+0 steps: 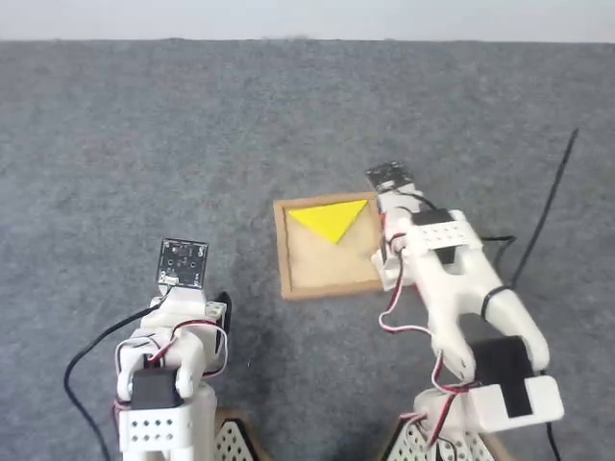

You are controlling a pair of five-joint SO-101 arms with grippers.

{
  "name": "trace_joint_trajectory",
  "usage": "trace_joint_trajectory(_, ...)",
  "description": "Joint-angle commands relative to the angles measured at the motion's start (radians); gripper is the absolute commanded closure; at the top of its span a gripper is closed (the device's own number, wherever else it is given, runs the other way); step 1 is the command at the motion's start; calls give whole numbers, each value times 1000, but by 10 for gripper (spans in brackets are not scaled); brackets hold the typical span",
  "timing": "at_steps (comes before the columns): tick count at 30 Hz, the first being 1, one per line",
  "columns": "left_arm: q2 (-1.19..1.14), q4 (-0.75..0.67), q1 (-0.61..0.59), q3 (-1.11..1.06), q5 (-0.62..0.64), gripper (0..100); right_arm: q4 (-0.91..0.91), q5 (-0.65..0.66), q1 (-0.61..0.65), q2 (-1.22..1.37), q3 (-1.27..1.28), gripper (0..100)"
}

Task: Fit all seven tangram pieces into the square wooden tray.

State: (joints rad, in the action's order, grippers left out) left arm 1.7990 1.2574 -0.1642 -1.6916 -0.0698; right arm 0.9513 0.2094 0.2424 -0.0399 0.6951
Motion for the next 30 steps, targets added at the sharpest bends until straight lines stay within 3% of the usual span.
trace_joint_trajectory(1,28,9,2,8,-6,847,-16,-14,93,-5,-51,567)
trace_joint_trajectory(14,28,9,2,8,-6,847,-76,-509,39,-4,-63,567)
trace_joint_trajectory(21,28,9,2,8,-6,847,-119,-545,-84,-2,-68,567)
trace_joint_trajectory(30,28,9,2,8,-6,847,-119,-542,-77,125,-143,567)
